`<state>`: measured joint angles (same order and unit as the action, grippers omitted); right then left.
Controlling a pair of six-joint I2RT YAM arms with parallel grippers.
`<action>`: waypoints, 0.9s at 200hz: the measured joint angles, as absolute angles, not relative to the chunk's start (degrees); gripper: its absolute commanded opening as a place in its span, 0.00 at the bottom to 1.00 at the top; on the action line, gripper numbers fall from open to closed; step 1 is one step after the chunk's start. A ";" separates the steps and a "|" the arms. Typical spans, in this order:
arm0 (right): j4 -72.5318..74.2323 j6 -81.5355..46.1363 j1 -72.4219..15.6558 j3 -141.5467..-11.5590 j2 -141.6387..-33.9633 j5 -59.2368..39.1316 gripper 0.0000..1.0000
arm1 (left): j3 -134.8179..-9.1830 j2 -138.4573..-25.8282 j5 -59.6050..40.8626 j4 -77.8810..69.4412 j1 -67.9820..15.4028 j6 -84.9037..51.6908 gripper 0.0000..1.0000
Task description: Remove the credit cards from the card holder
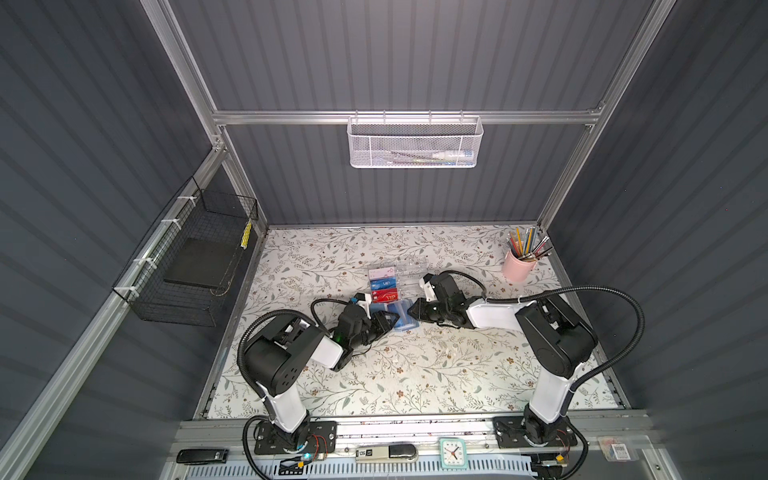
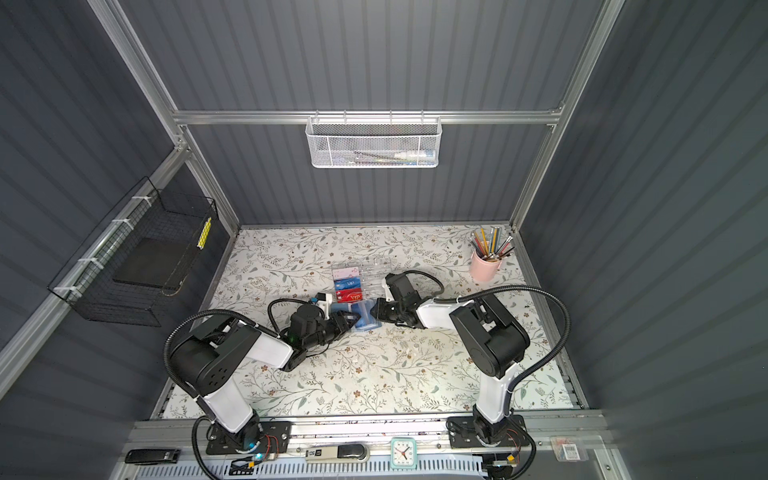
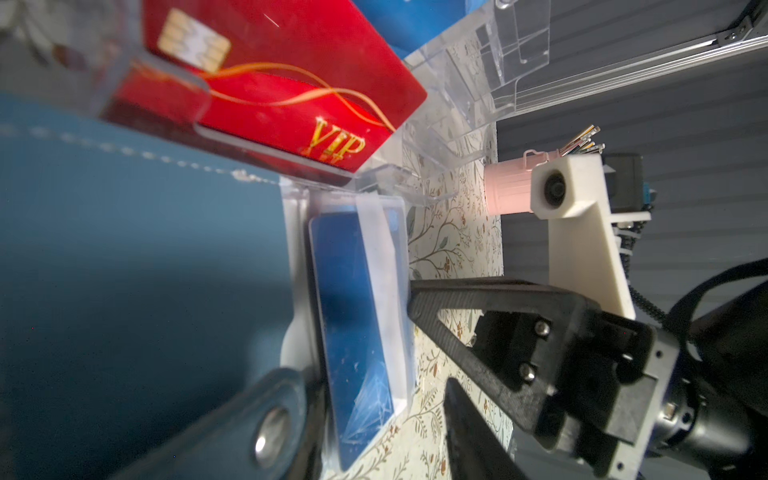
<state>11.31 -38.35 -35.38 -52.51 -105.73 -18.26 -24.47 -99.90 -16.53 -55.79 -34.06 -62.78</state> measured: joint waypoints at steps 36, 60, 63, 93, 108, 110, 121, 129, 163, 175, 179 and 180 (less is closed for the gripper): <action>12.95 -38.61 -35.44 -52.14 -106.04 -18.28 0.20 | -24.47 -99.90 -16.51 -56.29 -34.02 -62.78 0.45; 13.67 -38.81 -35.55 -52.05 -106.21 -18.20 0.19 | -24.47 -100.40 -16.51 -56.88 -33.91 -62.81 0.44; 13.72 -38.81 -35.55 -52.03 -106.21 -18.17 0.19 | -24.47 -100.57 -16.53 -57.06 -33.91 -62.81 0.44; 13.96 -39.00 -35.68 -52.03 -106.26 -17.87 0.19 | -24.21 -102.17 -16.51 -59.68 -33.71 -63.18 0.41; 14.24 -39.03 -35.79 -52.03 -106.34 -17.67 0.19 | -23.92 -102.63 -16.51 -60.66 -33.65 -63.46 0.39; 14.31 -39.03 -35.79 -52.01 -106.37 -17.65 0.19 | -23.90 -102.67 -16.49 -60.80 -33.65 -63.48 0.39; 14.57 -39.05 -35.86 -51.92 -106.37 -17.56 0.19 | -23.70 -102.78 -16.36 -61.23 -33.65 -63.53 0.38; 14.94 -39.07 -35.88 -51.79 -106.45 -17.54 0.19 | -23.57 -102.78 -16.25 -61.43 -33.65 -63.55 0.37; 16.64 -39.48 -36.12 -51.75 -107.11 -17.52 0.19 | -22.79 -102.78 -15.29 -62.50 -33.65 -63.66 0.33; 16.99 -39.62 -36.21 -51.75 -107.22 -17.52 0.19 | -22.61 -102.78 -14.96 -62.67 -33.65 -63.64 0.28; 17.10 -39.64 -36.23 -51.75 -107.26 -17.50 0.19 | -22.57 -102.78 -14.79 -62.65 -33.65 -63.64 0.27; 17.10 -39.64 -36.23 -51.75 -107.26 -17.50 0.19 | -22.55 -102.78 -14.76 -62.65 -33.65 -63.66 0.27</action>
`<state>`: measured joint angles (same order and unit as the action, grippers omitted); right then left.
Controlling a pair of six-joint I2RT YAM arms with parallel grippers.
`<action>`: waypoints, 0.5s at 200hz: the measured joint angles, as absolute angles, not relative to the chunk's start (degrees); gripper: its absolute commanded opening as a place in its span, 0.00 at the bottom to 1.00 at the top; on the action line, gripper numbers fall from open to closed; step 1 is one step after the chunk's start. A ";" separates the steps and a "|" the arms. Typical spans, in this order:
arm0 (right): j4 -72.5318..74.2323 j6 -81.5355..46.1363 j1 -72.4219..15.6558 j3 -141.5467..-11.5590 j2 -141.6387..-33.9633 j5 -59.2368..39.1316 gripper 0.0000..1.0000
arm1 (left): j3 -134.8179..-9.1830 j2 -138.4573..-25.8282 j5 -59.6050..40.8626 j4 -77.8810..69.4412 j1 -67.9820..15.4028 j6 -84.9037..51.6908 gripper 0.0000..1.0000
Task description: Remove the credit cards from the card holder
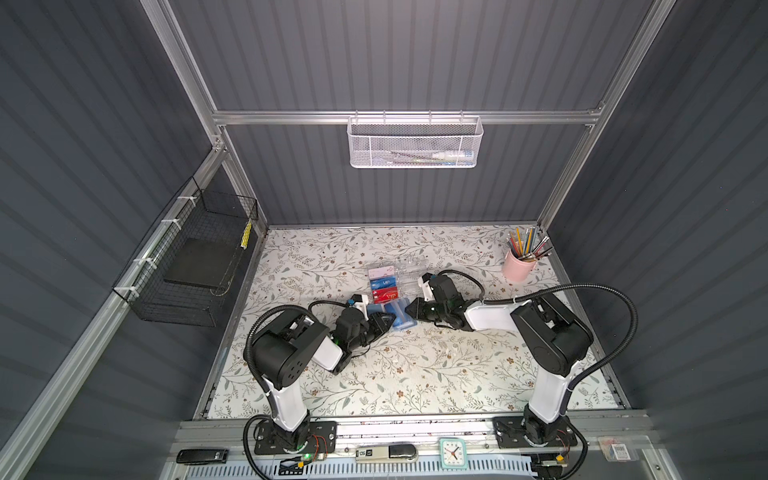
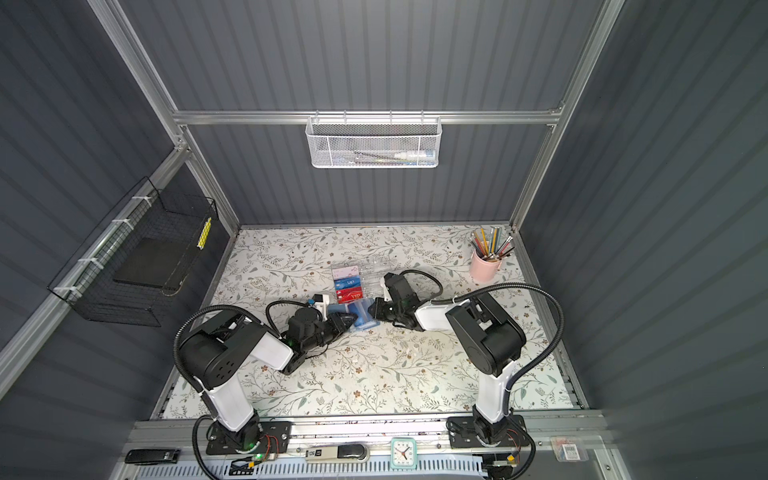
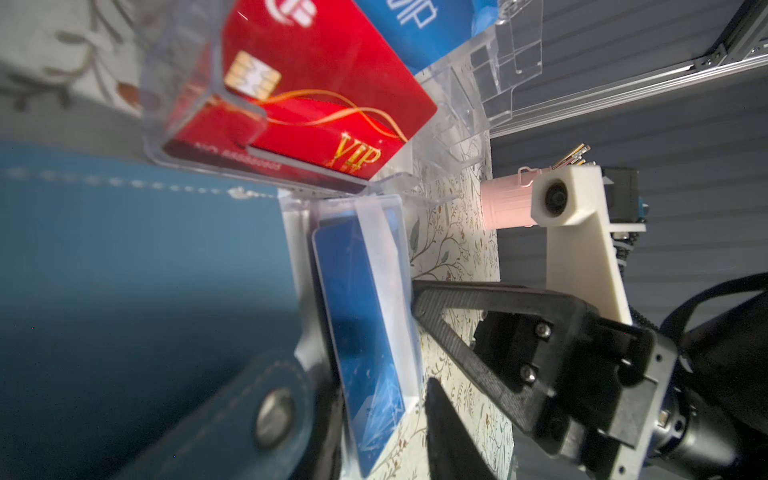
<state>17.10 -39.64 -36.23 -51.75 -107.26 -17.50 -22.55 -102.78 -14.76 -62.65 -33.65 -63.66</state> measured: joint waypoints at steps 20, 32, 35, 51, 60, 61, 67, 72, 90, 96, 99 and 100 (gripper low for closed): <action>17.32 -39.68 -36.29 -51.72 -107.33 -17.47 0.19 | -22.31 -102.78 -14.33 -62.74 -33.65 -63.68 0.23; 17.39 -39.68 -36.38 -51.70 -107.33 -17.37 0.19 | -22.09 -102.78 -14.09 -62.96 -33.65 -63.68 0.22; 17.39 -39.68 -36.42 -51.70 -107.33 -17.32 0.19 | -22.02 -102.78 -14.06 -62.96 -33.65 -63.68 0.22; 17.45 -39.68 -36.56 -51.70 -107.33 -17.10 0.19 | -21.87 -102.78 -13.80 -63.07 -33.65 -63.68 0.18; 17.52 -39.68 -36.56 -51.64 -107.33 -17.08 0.19 | -21.82 -102.78 -13.63 -63.05 -33.65 -63.66 0.16; 17.54 -39.68 -36.56 -51.64 -107.33 -17.08 0.19 | -21.80 -102.78 -13.63 -63.05 -33.65 -63.68 0.16; 17.58 -39.70 -36.58 -51.62 -107.33 -17.08 0.19 | -21.78 -102.78 -13.47 -63.07 -33.65 -63.75 0.15; 17.65 -39.70 -36.58 -51.57 -107.33 -17.04 0.19 | -21.74 -102.78 -13.41 -63.07 -33.65 -63.81 0.14; 18.04 -39.70 -36.60 -51.37 -107.33 -16.97 0.19 | -21.58 -102.76 -13.21 -63.11 -33.65 -63.90 0.11; 18.22 -39.72 -36.64 -51.31 -107.33 -16.93 0.19 | -21.52 -102.76 -13.13 -63.09 -33.65 -63.88 0.11; 18.26 -39.72 -36.64 -51.27 -107.33 -16.91 0.19 | -21.50 -102.76 -13.06 -63.11 -33.65 -63.90 0.11; 18.28 -39.70 -36.67 -51.27 -107.33 -16.91 0.19 | -21.47 -102.76 -13.06 -63.11 -33.65 -63.88 0.10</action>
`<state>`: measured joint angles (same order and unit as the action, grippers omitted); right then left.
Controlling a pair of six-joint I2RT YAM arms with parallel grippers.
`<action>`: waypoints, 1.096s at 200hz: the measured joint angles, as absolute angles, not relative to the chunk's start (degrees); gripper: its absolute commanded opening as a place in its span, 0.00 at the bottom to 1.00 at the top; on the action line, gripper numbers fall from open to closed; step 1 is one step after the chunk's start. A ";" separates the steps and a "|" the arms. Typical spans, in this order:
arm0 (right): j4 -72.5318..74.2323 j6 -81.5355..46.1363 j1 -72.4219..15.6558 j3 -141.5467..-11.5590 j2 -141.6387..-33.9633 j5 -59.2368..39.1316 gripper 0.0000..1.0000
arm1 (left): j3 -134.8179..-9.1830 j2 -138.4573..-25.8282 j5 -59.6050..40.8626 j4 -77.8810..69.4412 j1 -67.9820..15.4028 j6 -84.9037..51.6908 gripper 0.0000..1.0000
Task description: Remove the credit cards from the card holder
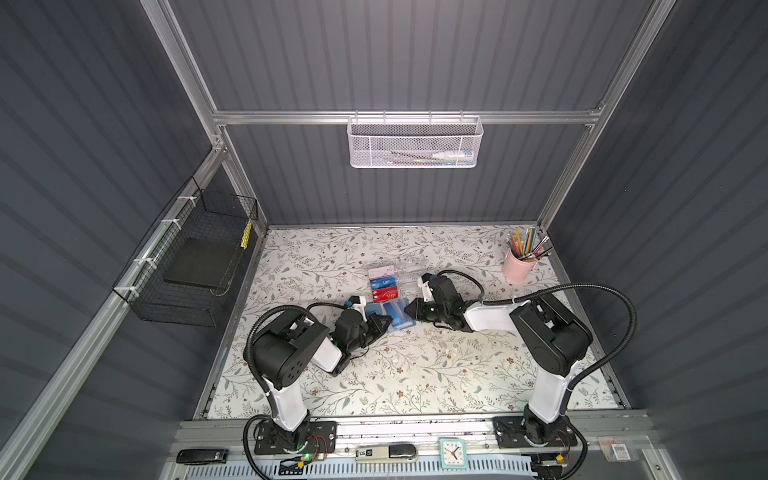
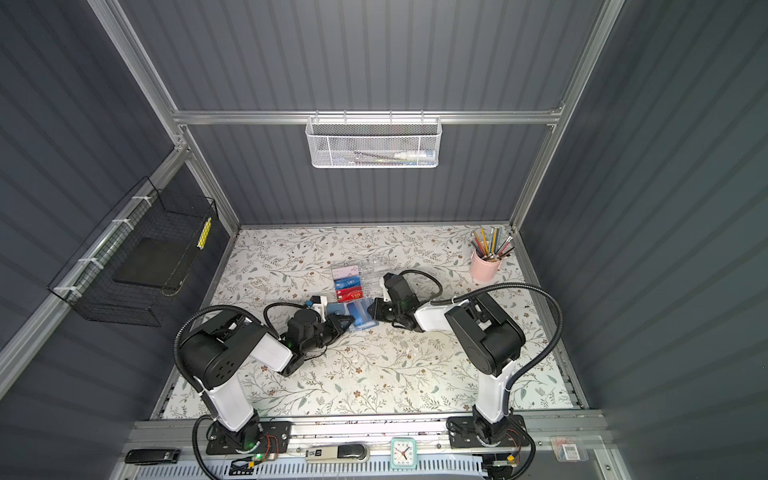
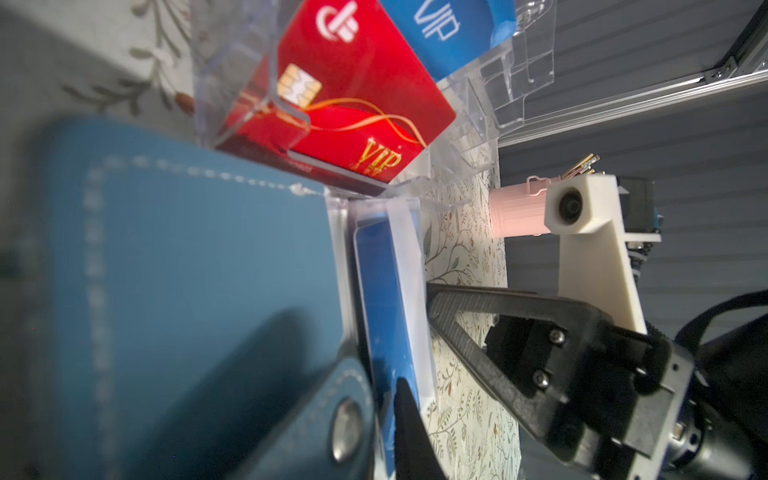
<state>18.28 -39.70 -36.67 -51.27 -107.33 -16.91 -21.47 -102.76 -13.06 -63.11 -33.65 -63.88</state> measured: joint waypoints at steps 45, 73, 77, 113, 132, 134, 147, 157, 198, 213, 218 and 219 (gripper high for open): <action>19.18 -39.88 -36.88 -50.78 -107.33 -16.67 0.19 | -21.10 -102.61 -12.88 -63.29 -33.65 -64.10 0.02; 19.62 -39.88 -36.93 -50.61 -107.33 -16.62 0.19 | -20.82 -102.00 -12.84 -63.46 -33.65 -64.20 0.00; 19.68 -39.88 -36.93 -50.57 -107.33 -16.62 0.19 | -20.82 -101.95 -12.84 -63.46 -33.65 -64.18 0.00; 19.73 -39.86 -37.19 -50.50 -107.33 -16.47 0.22 | -20.18 -101.38 -12.86 -63.44 -33.65 -64.12 0.00; 19.90 -39.86 -37.28 -50.11 -107.24 -16.29 0.23 | -19.92 -101.08 -13.02 -63.83 -33.65 -64.10 0.00; 19.90 -39.86 -37.28 -50.09 -107.22 -16.27 0.23 | -19.90 -101.08 -13.04 -63.94 -33.65 -64.10 0.00; 19.94 -39.86 -37.30 -49.74 -106.94 -16.32 0.24 | -19.68 -100.92 -13.08 -64.45 -33.63 -64.07 0.00; 19.88 -39.83 -37.41 -49.47 -106.69 -16.40 0.24 | -19.29 -100.82 -13.19 -64.86 -33.34 -64.07 0.00; 19.73 -39.81 -37.91 -49.28 -106.59 -16.84 0.24 | -18.28 -100.71 -14.37 -65.69 -32.53 -63.79 0.00; 19.73 -39.81 -37.93 -49.28 -106.59 -16.91 0.24 | -18.28 -100.73 -14.63 -65.93 -32.51 -63.66 0.00; 19.73 -39.81 -37.93 -49.28 -106.59 -16.91 0.24 | -18.28 -100.73 -14.68 -66.04 -32.51 -63.66 0.00; 19.73 -39.81 -37.93 -49.28 -106.59 -16.93 0.24 | -18.28 -100.73 -14.72 -66.08 -32.51 -63.66 0.00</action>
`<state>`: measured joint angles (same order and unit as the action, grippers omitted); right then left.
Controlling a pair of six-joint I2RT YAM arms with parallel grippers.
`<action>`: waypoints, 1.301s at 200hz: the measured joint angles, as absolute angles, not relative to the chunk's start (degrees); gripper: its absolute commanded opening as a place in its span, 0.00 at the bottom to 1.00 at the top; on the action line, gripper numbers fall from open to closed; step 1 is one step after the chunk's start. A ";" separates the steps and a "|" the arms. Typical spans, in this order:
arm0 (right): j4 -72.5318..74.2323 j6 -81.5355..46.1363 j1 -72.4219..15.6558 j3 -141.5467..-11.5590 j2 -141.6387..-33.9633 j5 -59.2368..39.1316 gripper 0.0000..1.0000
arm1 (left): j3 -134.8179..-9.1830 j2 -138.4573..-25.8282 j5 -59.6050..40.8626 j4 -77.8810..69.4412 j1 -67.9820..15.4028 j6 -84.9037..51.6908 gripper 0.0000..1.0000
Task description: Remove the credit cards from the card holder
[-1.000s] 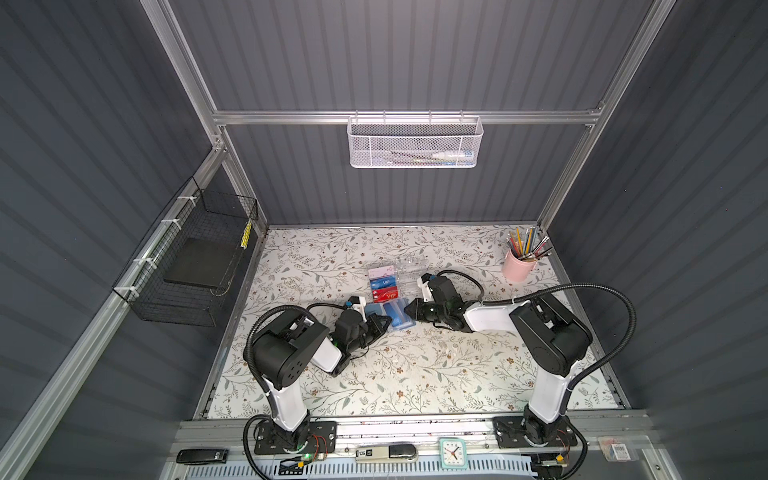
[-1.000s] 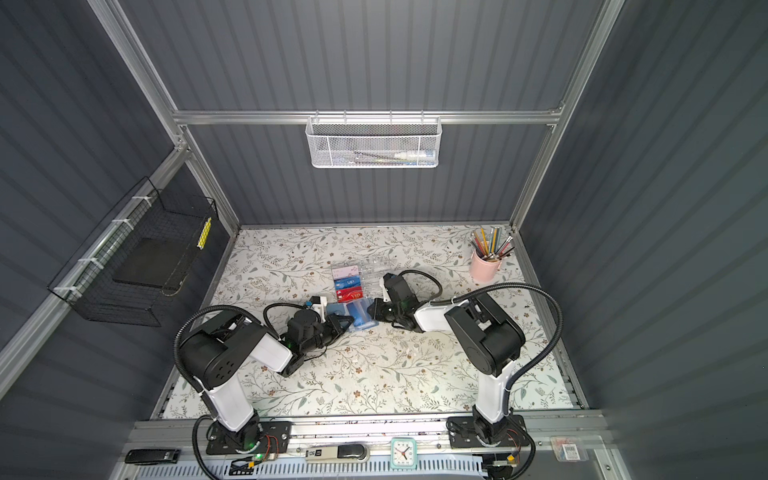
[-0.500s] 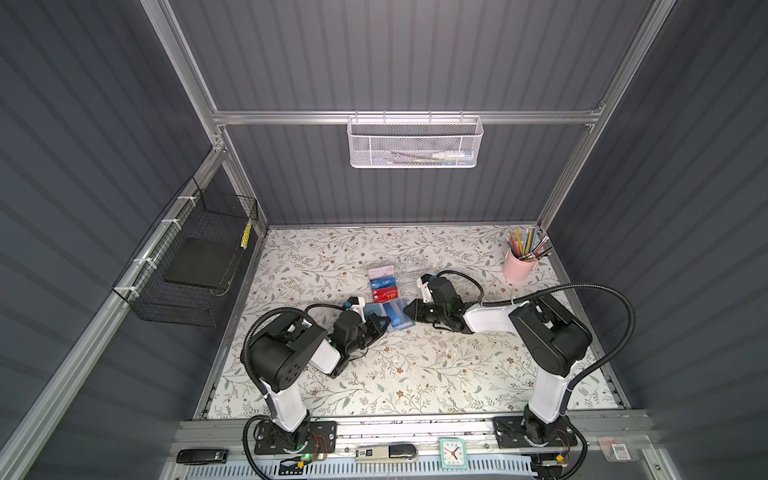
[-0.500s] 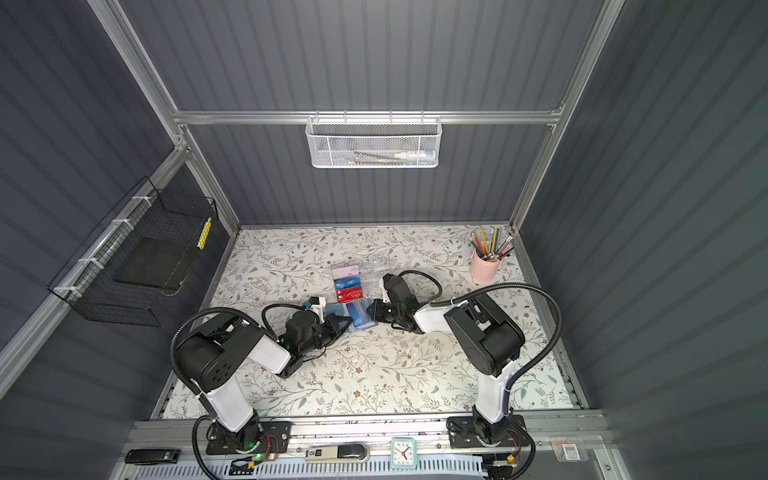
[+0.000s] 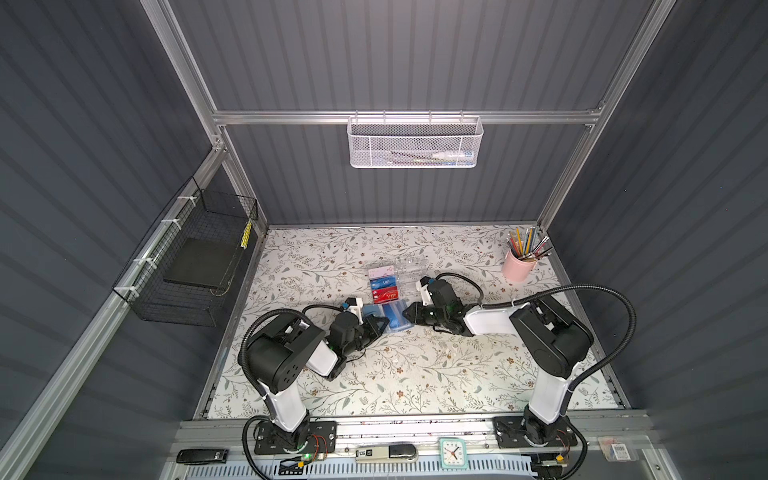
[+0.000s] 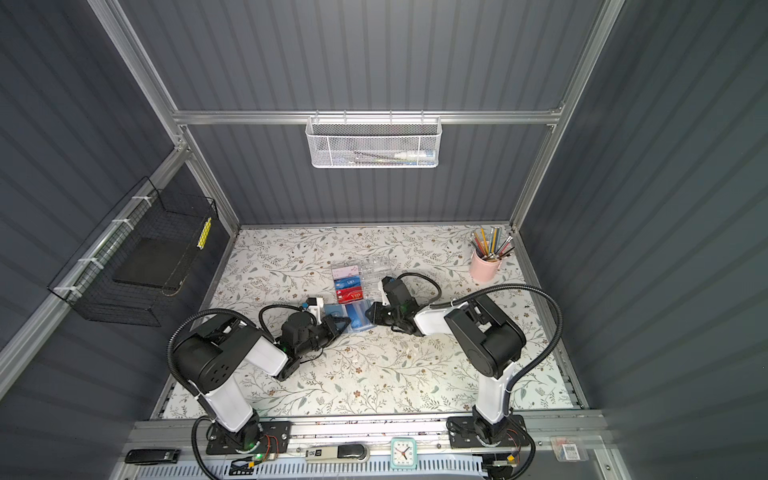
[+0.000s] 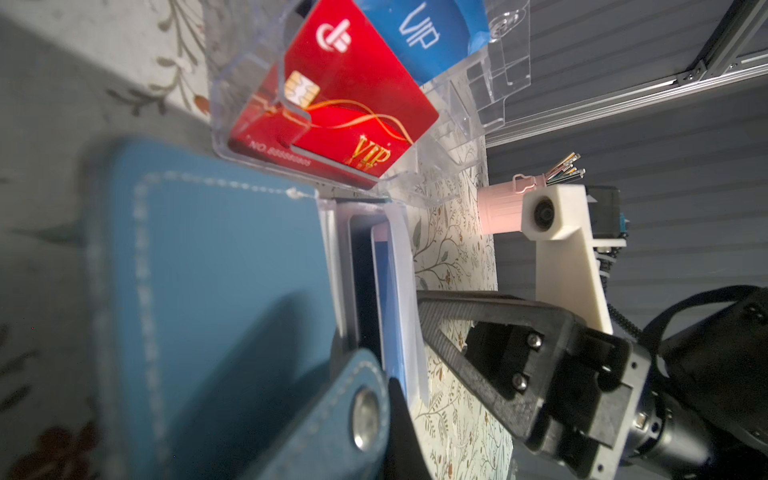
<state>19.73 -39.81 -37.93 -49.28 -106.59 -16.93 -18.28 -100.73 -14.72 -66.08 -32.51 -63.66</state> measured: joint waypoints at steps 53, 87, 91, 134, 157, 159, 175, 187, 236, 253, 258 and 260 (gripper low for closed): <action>19.73 -39.83 -37.91 -49.30 -106.59 -17.02 0.22 | -18.70 -101.71 -15.53 -66.96 -32.16 -63.70 0.00; 19.49 -39.81 -37.91 -49.52 -106.59 -17.10 0.22 | -18.96 -101.75 -15.62 -66.96 -32.14 -63.70 0.03; 19.44 -39.81 -37.91 -49.54 -106.59 -17.10 0.22 | -19.00 -101.78 -15.62 -66.96 -32.14 -63.70 0.03; 18.96 -39.86 -37.93 -49.95 -106.72 -16.84 0.22 | -19.97 -101.91 -15.62 -66.96 -31.81 -63.70 0.07; 18.83 -39.86 -38.20 -50.26 -106.89 -16.73 0.22 | -20.84 -102.06 -15.99 -66.92 -31.90 -63.70 0.10; 18.83 -39.86 -38.28 -50.30 -106.91 -16.69 0.22 | -20.88 -102.10 -16.05 -66.94 -31.90 -63.68 0.10; 18.83 -39.86 -38.35 -50.39 -106.98 -16.64 0.22 | -20.95 -102.26 -16.10 -66.92 -31.88 -63.70 0.12; 18.81 -39.86 -38.35 -50.41 -107.00 -16.62 0.22 | -20.95 -102.30 -16.19 -66.92 -31.88 -63.70 0.11; 18.76 -39.86 -38.37 -50.43 -107.00 -16.60 0.22 | -20.91 -102.52 -16.32 -66.96 -31.88 -63.92 0.00; 18.74 -39.83 -38.37 -50.43 -107.00 -16.56 0.23 | -20.91 -102.52 -16.32 -66.96 -31.86 -63.90 0.00; 18.72 -39.86 -38.37 -50.43 -106.98 -16.53 0.23 | -20.88 -102.52 -16.32 -66.94 -31.86 -63.88 0.00; 18.70 -39.86 -38.37 -50.43 -107.00 -16.51 0.24 | -20.88 -102.52 -16.32 -66.94 -31.88 -63.88 0.00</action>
<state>18.70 -39.86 -38.37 -50.43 -107.00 -16.51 -20.88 -102.52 -16.32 -66.94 -31.88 -63.88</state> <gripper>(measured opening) 0.225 0.047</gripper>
